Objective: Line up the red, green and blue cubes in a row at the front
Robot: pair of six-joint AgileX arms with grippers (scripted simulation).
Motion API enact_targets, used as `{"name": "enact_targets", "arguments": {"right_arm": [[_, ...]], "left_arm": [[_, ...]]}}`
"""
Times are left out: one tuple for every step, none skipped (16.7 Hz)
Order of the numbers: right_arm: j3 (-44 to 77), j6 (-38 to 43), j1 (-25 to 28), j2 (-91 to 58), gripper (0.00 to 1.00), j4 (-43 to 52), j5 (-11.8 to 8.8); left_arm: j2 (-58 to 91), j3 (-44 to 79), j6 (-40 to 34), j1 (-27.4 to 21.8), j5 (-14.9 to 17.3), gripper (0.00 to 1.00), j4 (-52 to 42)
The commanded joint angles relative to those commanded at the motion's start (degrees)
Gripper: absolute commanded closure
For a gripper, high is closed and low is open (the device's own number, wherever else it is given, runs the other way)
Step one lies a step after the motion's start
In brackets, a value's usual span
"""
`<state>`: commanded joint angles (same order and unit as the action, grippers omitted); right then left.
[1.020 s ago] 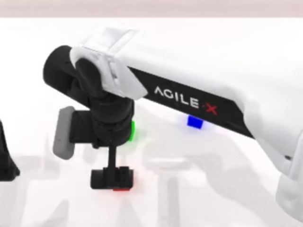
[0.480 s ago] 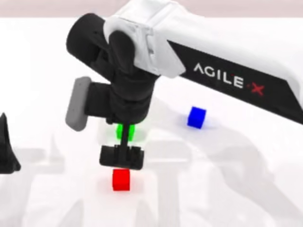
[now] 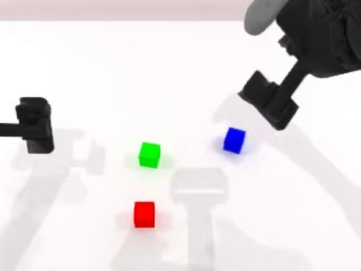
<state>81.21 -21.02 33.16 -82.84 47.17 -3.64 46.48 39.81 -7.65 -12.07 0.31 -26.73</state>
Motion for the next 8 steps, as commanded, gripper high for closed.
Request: {"name": "enact_targets", "arguments": {"right_arm": [[-6.1,1.8,-2.8,7.1,0.0,-3.7,-0.1],[-12.3,3.5,-5.6,14.1,0.0,-7.4,-0.2],[-18.5,5.3,-8.3,20.9,0.0,-11.0,-0.2],[-24.8,7.0,-11.0,27.4,0.0,-14.5,-0.2],[-31.1,8.6,-13.5,33.6,0.0,-18.0,0.0],[-37.3,10.2,-15.9,39.6,0.0,-21.4,0.2],[-43.3,11.7,-18.2,45.2,0.0,-24.6,0.4],[-49.1,13.1,-20.4,50.5,0.0,-27.8,0.7]], "left_arm": [[6.3,5.0,-0.9,-1.4,0.0,0.0,-3.5],[12.2,9.7,-1.7,-2.8,-0.1,0.0,-6.9],[18.6,14.8,-2.6,-4.3,-0.1,0.0,-10.5],[24.6,19.5,-3.5,-5.6,-0.2,0.0,-13.8],[30.4,24.1,-4.3,-6.9,-0.2,0.0,-17.0],[36.5,29.0,-5.2,-8.3,-0.2,0.0,-20.4],[42.0,33.4,-5.9,-9.6,-0.2,0.0,-23.3],[47.6,37.9,-6.7,-10.9,-0.3,0.0,-26.3]]}}
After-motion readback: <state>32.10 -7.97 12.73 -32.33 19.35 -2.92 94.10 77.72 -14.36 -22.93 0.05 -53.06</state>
